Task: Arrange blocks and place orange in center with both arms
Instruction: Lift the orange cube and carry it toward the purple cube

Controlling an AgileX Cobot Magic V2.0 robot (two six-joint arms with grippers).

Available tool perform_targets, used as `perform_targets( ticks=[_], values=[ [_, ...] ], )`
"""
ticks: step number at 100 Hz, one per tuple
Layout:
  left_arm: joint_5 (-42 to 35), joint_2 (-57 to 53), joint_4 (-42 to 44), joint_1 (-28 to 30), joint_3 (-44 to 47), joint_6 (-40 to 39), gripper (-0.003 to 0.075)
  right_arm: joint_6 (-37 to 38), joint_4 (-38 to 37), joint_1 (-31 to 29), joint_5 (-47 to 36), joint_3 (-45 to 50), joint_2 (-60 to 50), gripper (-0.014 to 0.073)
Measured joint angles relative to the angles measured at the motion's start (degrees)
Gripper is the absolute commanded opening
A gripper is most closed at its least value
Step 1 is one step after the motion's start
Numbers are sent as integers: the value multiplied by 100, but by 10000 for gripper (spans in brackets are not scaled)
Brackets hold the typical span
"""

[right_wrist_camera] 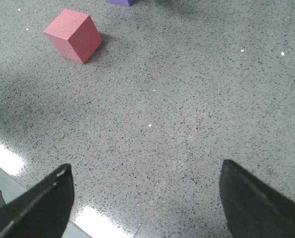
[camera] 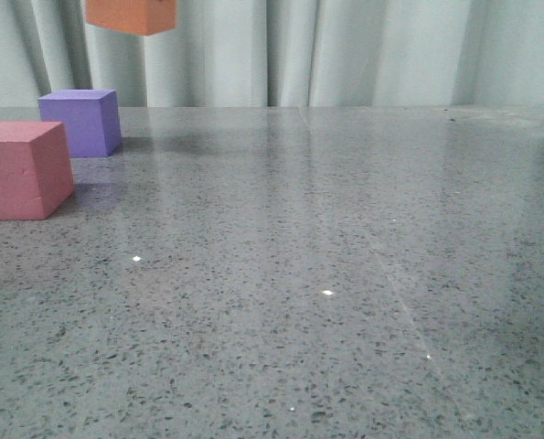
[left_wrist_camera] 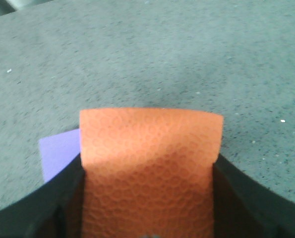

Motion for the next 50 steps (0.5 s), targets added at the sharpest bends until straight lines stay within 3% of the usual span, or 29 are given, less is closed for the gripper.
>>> perform_targets(
  ticks=[26, 50],
  values=[
    [207, -270, 153, 0, 32, -203, 71, 0, 0, 0, 0, 0, 0, 598],
    [194, -710, 116, 194, 653, -257, 71, 0, 0, 0, -13, 0, 0, 598]
  ],
)
